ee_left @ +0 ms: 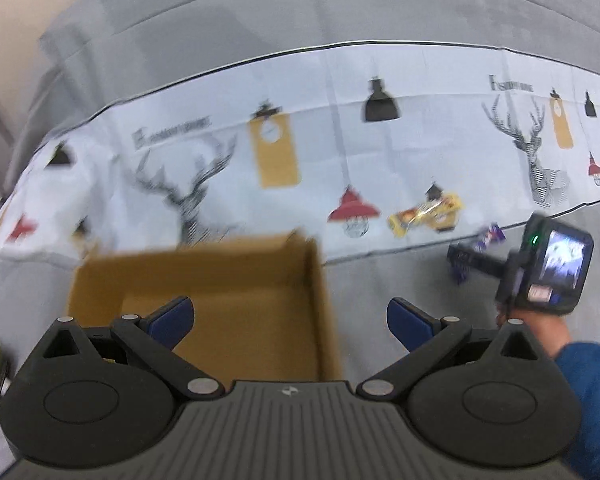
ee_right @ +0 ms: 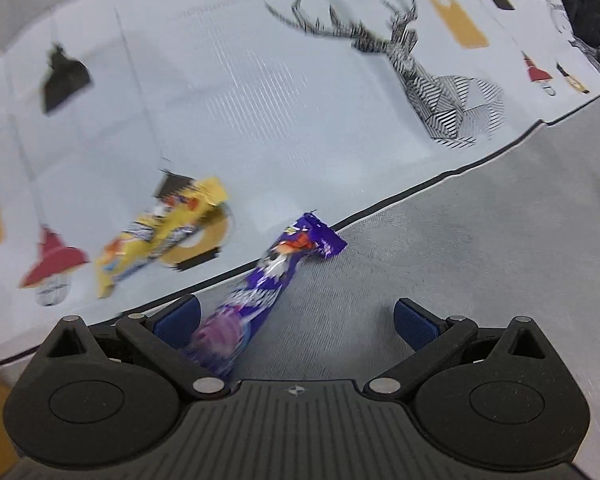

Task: Organize snacks
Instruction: 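Move both tools toward the yellow snack bar and purple candy bar, then grasp the yellow snack bar with left tool while right tool grasps purple candy bar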

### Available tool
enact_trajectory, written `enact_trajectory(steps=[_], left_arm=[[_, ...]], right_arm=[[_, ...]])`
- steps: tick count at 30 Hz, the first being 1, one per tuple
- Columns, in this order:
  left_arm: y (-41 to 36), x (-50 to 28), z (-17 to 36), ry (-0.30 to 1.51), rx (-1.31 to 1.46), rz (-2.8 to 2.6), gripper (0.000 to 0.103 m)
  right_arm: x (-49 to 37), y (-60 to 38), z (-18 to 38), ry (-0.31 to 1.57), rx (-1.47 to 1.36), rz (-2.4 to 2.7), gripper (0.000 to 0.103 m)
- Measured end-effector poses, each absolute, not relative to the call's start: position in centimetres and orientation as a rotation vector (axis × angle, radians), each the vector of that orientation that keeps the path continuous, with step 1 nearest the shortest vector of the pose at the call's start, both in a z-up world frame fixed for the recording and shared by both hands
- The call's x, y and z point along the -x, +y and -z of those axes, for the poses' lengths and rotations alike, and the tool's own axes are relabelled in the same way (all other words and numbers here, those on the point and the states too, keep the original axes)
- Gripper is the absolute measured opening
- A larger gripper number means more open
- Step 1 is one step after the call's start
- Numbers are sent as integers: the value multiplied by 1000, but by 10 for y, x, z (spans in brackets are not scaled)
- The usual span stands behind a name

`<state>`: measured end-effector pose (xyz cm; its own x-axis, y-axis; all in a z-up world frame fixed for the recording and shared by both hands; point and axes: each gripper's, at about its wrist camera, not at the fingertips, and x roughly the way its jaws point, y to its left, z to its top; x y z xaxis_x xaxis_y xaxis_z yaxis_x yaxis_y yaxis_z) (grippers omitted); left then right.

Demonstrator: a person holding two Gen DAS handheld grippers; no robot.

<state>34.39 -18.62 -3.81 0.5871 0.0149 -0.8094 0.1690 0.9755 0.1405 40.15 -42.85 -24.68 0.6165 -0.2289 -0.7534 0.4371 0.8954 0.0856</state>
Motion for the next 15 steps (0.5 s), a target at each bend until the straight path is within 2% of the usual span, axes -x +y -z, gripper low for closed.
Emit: enact_trajectory(steps=[2,4,5,10,13,15], left_arm=[[-209,-369,47,934,-244,145,103],[-232,-392,62,926,-280,188,103],[-241,-402,69,926,-296,205,103],[-292,-466,124,1009,-306,351,103],[-316,-500,161,1053,-306,356,103],[-331,-519,186,1117,-299,391,103]], right_arm=[[-396,-431,248,771,-148,432,61],[-387,-449,247,765,-157,426,45],[-381,-462,246,764,-186,413,41],[-355,-507,242,785,-185,387,41],[-346,-519,242,797,-179,381,48],[-343,-524,243,798,-185,378,50]])
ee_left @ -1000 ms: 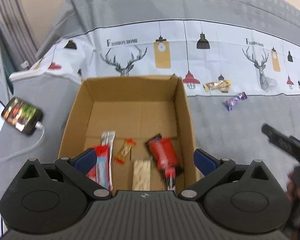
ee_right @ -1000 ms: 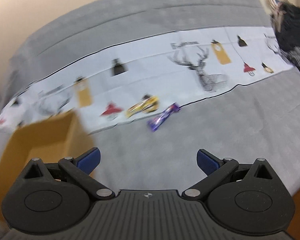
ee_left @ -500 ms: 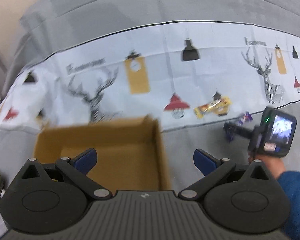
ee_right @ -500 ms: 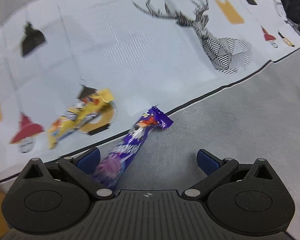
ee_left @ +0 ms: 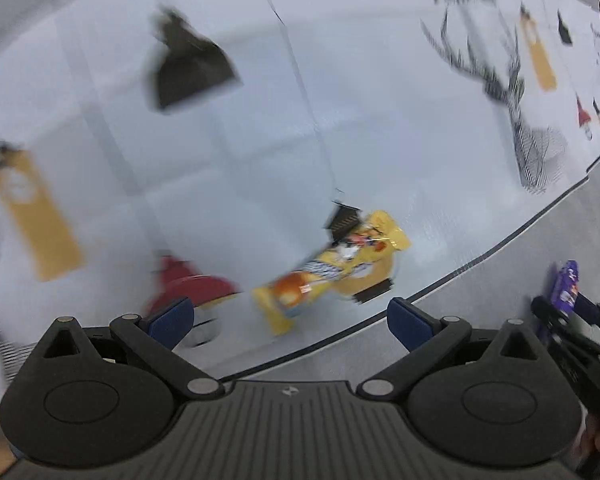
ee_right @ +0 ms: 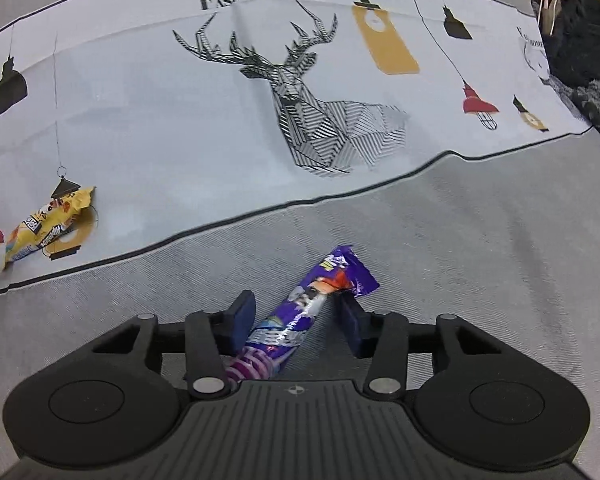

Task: Organize snacks
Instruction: 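Grasp the yellow snack bar with left tool while right tool grasps purple candy bar, then carry the yellow snack bar and purple candy bar over the box with both tools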

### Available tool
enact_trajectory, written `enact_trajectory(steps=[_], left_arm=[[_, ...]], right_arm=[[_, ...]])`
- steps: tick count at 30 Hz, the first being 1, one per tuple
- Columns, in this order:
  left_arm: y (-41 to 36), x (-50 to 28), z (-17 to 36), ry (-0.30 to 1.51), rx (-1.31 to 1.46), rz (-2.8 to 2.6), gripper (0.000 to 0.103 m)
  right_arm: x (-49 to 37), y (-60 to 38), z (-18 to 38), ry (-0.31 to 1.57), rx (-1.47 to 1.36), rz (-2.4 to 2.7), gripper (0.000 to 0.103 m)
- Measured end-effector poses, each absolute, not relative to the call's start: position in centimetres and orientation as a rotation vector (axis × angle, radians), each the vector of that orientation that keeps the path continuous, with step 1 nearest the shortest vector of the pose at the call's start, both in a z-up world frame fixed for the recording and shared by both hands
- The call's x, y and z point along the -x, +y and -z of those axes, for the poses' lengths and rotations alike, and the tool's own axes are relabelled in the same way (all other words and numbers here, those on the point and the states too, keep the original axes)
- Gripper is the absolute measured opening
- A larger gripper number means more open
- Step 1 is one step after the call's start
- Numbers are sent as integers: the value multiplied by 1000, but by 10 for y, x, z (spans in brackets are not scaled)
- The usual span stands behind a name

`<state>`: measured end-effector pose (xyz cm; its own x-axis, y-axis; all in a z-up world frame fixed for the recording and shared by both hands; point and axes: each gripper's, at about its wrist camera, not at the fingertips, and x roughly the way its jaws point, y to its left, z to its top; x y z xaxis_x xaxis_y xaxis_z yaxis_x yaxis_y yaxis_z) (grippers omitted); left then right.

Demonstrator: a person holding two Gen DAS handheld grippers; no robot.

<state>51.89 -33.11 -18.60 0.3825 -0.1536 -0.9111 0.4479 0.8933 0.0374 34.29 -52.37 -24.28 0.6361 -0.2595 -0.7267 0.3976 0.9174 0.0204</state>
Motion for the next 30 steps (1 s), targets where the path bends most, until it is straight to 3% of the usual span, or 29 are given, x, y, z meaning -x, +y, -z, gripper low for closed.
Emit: enact_trajectory(steps=[4,6,7,8,9,10,12,30], left_arm=[[-351,-539,217,1165,-309,378,103],[-355,-541,224,1181,-312,377,99],[-356,-541,225,1184,-312,374,80],[-356,-540,226,1192,-324,358,42],[-355,-538,225,1195,-335,335,33],[-352,-536,222,1197,-322,321,29],[-342,-528,214,1191,-293,299,29],[-240,-319,67,1018,-131,347,29]], right_arm=[[-340,-531,245,801,-212,403,71],[-338,-531,248,797,-191,406,72],[-337,-530,248,796,-174,407,71],[-337,-527,249,793,-155,414,63],[-335,-526,247,785,-147,413,53],[-333,-524,244,781,-148,412,28],[-328,-525,239,795,-200,405,18],[-178,-431,122,703,-198,263,14]])
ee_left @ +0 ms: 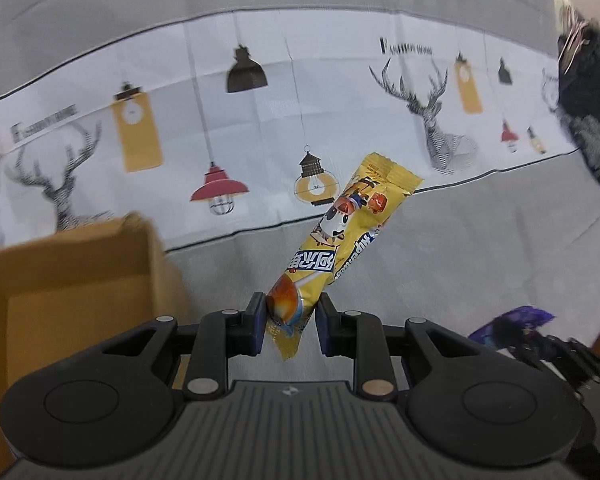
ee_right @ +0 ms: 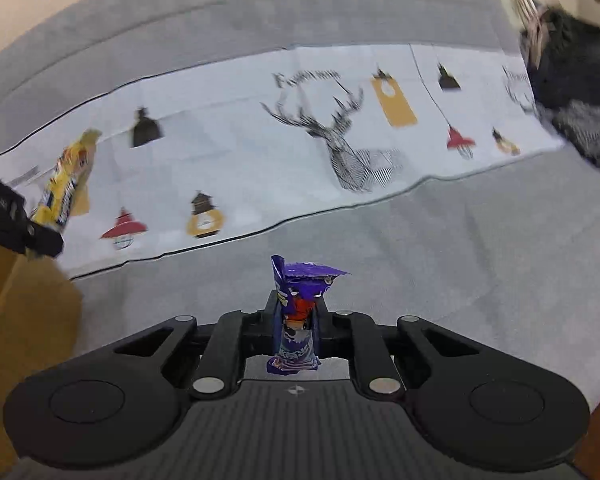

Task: Organize snacks
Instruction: 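Carry the yellow snack bar and purple candy bar over the box with both tools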

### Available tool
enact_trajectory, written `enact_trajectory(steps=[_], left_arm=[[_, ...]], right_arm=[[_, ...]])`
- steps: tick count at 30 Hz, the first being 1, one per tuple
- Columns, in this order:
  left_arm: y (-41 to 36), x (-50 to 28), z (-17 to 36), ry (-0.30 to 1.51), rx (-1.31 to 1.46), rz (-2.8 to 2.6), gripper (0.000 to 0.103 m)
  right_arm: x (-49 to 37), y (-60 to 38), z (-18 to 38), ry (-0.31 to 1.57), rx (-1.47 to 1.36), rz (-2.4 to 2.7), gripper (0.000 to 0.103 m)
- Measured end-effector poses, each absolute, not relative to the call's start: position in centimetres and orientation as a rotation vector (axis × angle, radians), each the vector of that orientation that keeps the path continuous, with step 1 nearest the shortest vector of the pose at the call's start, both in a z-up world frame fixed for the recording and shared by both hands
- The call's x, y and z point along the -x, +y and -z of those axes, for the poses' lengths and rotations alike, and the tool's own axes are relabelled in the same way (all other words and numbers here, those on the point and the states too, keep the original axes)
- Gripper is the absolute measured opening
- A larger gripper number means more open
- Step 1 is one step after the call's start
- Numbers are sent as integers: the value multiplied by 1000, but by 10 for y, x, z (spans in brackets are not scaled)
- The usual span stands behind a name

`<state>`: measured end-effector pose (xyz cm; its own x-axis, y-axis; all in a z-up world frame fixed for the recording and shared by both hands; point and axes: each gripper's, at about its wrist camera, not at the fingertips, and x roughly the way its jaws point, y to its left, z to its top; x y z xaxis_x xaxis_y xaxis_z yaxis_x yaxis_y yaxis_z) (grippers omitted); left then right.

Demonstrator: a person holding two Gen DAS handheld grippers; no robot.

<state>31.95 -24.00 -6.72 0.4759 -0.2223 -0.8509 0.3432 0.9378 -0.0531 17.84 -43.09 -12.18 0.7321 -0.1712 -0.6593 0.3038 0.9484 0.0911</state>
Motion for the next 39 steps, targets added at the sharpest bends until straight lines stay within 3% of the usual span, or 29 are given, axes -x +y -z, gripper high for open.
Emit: enact_trajectory(steps=[14,28,39], left_arm=[[-111,-163,-12,926,-41,237,29],[-2,-27,8,915,38,70,29],[12,-1,15,902,101,83,29]], right_arm=[[-71,-330,39,699,-235,-1,14],[10,-219,19,729,-96,-247,14],[31,-203,12,711,-33,-240,14]])
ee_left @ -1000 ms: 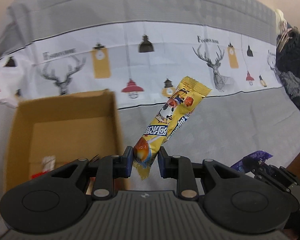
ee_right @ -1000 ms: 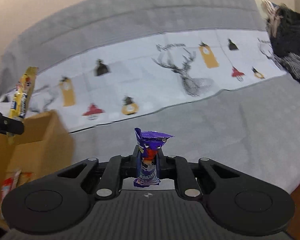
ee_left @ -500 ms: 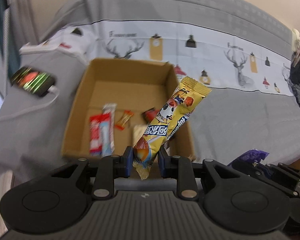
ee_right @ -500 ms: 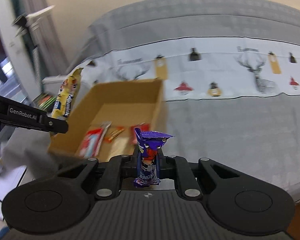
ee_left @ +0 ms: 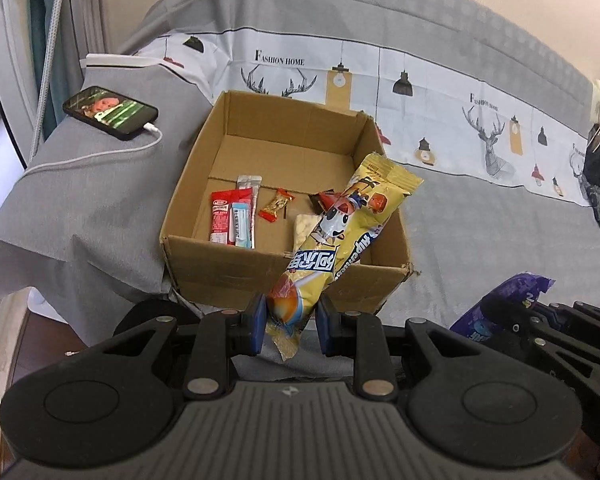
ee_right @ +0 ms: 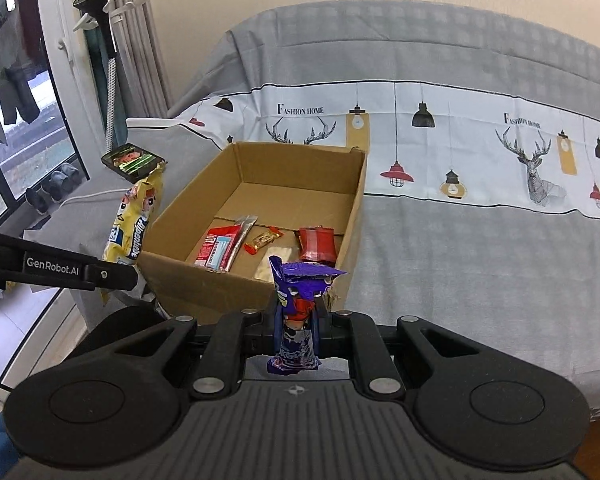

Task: Organize snacks
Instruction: 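Carry the yellow snack bar and purple candy bar over the box with both tools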

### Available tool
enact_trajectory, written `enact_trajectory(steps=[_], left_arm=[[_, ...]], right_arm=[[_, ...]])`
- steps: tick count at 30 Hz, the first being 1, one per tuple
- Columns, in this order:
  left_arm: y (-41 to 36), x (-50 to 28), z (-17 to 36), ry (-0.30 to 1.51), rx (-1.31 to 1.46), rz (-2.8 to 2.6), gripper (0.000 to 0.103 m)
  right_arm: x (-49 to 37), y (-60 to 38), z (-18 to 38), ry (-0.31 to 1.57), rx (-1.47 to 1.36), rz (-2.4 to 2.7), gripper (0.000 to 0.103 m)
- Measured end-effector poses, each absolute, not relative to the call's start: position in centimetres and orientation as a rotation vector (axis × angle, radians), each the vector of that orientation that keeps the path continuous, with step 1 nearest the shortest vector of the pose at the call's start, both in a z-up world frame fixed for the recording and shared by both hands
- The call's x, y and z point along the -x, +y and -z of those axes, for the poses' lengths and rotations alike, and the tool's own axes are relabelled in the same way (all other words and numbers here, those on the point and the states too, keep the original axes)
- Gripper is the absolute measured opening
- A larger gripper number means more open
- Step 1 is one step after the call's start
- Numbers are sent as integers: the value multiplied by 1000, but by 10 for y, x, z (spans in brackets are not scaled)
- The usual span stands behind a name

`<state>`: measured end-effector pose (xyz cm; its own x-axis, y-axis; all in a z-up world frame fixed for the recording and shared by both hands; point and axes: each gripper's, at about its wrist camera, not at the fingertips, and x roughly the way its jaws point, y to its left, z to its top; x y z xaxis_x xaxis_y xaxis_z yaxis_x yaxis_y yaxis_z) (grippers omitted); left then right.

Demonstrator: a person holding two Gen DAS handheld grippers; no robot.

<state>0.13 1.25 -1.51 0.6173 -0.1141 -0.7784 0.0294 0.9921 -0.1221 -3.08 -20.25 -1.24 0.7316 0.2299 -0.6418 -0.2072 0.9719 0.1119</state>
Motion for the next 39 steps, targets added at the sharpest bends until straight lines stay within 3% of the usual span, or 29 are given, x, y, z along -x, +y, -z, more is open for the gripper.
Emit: enact_trajectory(steps=[21,39], left_arm=[[21,-23,22,925,135,66,29],[35,-103,25,943,161,40,29]], right_arm=[[8,-201,16,741,-14,-233,14],[-68,-178,17,756,-2,-269,14]])
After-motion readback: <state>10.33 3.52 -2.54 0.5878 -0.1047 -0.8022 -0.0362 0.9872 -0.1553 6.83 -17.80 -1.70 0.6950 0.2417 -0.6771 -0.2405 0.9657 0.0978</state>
